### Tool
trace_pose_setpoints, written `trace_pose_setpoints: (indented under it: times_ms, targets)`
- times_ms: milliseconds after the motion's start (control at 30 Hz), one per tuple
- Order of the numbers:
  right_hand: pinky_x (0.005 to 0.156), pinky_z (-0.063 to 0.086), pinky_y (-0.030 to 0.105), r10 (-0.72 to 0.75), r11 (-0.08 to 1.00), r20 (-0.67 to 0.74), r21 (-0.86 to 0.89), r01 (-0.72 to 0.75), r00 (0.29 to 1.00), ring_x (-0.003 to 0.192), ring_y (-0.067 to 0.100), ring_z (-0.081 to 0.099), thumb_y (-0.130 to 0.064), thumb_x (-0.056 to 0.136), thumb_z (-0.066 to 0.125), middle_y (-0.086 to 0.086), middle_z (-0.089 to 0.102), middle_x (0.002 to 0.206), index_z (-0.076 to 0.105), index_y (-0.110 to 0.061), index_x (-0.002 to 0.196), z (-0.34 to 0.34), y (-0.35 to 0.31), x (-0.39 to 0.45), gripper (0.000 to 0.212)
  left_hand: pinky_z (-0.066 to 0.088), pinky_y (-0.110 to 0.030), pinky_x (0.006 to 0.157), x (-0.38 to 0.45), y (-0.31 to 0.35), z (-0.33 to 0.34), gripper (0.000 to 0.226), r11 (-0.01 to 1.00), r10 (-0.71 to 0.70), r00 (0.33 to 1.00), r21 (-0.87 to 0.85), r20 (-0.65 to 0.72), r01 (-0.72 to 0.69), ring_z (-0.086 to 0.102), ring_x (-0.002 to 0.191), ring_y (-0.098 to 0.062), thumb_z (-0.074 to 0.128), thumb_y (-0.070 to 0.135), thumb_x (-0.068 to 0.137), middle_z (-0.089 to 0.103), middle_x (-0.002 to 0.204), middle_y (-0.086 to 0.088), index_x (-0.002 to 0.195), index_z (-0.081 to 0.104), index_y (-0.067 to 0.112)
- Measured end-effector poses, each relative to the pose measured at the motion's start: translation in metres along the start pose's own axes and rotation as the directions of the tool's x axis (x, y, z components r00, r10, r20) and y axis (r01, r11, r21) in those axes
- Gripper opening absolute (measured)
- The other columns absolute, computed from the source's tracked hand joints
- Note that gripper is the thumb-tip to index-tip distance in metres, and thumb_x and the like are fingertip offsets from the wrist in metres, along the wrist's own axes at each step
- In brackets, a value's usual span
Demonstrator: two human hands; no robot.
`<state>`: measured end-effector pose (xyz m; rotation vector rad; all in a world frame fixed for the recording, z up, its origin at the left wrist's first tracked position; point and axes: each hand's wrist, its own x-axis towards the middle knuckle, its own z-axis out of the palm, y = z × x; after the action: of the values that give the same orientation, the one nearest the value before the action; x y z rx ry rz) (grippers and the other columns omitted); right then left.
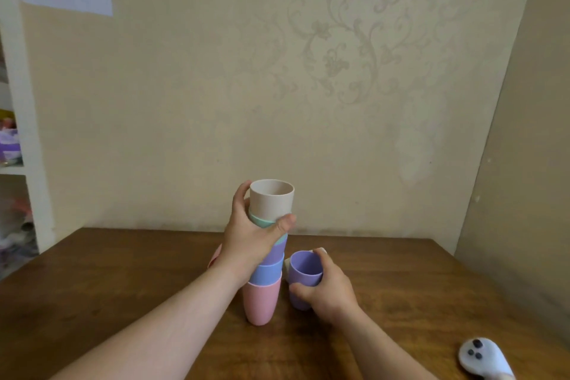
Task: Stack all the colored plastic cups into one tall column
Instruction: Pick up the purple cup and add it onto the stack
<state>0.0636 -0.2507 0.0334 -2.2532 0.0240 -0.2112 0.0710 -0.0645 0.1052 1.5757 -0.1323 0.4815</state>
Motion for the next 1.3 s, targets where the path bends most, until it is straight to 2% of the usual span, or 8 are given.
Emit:
trace_pose_setpoints:
  times_ms: [167, 300, 433, 533, 700, 900, 1067, 1300]
  targets:
    - [0.097, 0.051, 0.029, -0.014, 1.000, -0.004, 0.000, 0.014, 1.000, 0.113, 0.010, 0.053, -0.042, 0.075, 0.089, -0.006, 0.057, 0.146, 0.043, -0.031, 0.151, 0.004, 0.003, 0.005, 0.090, 0.065, -0.046, 0.089, 0.004, 0.002, 0.008, 0.058, 0.999, -0.030, 0.999, 0.038, -0.016, 0.030, 0.078, 0.099, -0.019, 0.093, 0.047, 0.063, 0.080, 0.104, 0.011, 0.113, 0.066, 0.034]
    - [0.101, 0.053, 0.034, 0.031, 0.998, 0.017, 0.055, -0.031, 0.999, 0.131, 0.019, 0.056, -0.040, 0.068, 0.091, -0.005, 0.052, 0.152, 0.031, -0.033, 0.161, 0.004, 0.002, 0.008, 0.111, 0.067, -0.049, 0.088, 0.004, 0.000, 0.005, 0.057, 0.999, -0.021, 0.999, 0.035, -0.029, 0.022, 0.078, 0.093, -0.016, 0.090, 0.055, 0.060, 0.081, 0.098, 0.013, 0.108, 0.066, 0.037]
    - [0.101, 0.058, 0.044, 0.039, 0.970, -0.140, 0.243, -0.004, 0.989, 0.114, 0.021, 0.065, -0.038, 0.062, 0.084, 0.003, 0.064, 0.138, 0.047, -0.026, 0.140, -0.022, -0.025, 0.015, 0.088, 0.065, -0.045, 0.089, 0.003, 0.000, 0.005, 0.059, 0.999, 0.013, 0.999, 0.050, -0.035, -0.011, 0.077, 0.095, -0.014, 0.089, 0.055, 0.060, 0.079, 0.098, 0.022, 0.111, 0.064, 0.039]
    - [0.102, 0.059, 0.047, 0.010, 0.860, -0.256, 0.495, 0.122, 0.967, 0.114, 0.023, 0.068, -0.038, 0.071, 0.090, 0.003, 0.064, 0.134, 0.051, -0.027, 0.135, -0.057, -0.072, 0.024, 0.076, 0.065, -0.045, 0.090, 0.003, 0.000, 0.005, 0.058, 0.997, 0.012, 0.999, 0.074, -0.037, -0.009, 0.077, 0.098, -0.013, 0.090, 0.052, 0.064, 0.079, 0.103, 0.015, 0.114, 0.063, 0.039]
    - [0.108, 0.056, 0.050, -0.068, 0.607, -0.384, 0.716, 0.344, 0.921, 0.121, 0.015, 0.068, -0.061, 0.058, 0.086, -0.005, 0.063, 0.137, 0.045, -0.029, 0.152, -0.102, -0.160, 0.027, 0.108, 0.066, -0.045, 0.085, 0.002, 0.003, 0.005, 0.051, 0.993, -0.036, 0.999, 0.108, -0.012, 0.037, 0.074, 0.098, -0.016, 0.091, 0.045, 0.075, 0.074, 0.106, 0.009, 0.115, 0.059, 0.043]
    - [0.083, 0.059, 0.025, -0.356, 0.805, -0.125, 0.462, 0.372, 0.926, 0.102, 0.004, 0.065, -0.032, 0.079, 0.094, -0.016, 0.060, 0.117, 0.049, -0.025, 0.148, -0.082, -0.198, 0.010, 0.083, 0.059, -0.039, 0.081, 0.006, 0.008, 0.009, 0.052, 0.989, -0.044, 0.998, 0.139, -0.039, 0.049, 0.071, 0.094, -0.013, 0.090, 0.040, 0.078, 0.073, 0.103, 0.012, 0.119, 0.058, 0.035]
    - [0.080, 0.059, 0.022, -0.346, 0.850, -0.001, 0.422, 0.314, 0.938, 0.102, 0.008, 0.068, -0.023, 0.085, 0.089, -0.013, 0.065, 0.118, 0.046, -0.031, 0.141, -0.054, -0.162, 0.014, 0.070, 0.061, -0.035, 0.070, 0.007, 0.008, 0.011, 0.050, 0.989, -0.043, 0.997, 0.136, -0.058, 0.051, 0.075, 0.088, -0.013, 0.091, 0.037, 0.075, 0.075, 0.097, 0.012, 0.114, 0.059, 0.035]
    - [0.098, 0.056, 0.029, -0.336, 0.882, 0.073, 0.374, 0.287, 0.939, 0.122, 0.014, 0.065, -0.058, 0.082, 0.081, -0.008, 0.059, 0.138, 0.031, -0.033, 0.161, -0.058, -0.141, 0.023, 0.097, 0.064, -0.039, 0.077, 0.003, 0.003, 0.008, 0.049, 0.997, -0.050, 0.998, 0.051, -0.035, 0.052, 0.077, 0.091, -0.015, 0.094, 0.041, 0.075, 0.079, 0.101, 0.009, 0.111, 0.060, 0.039]
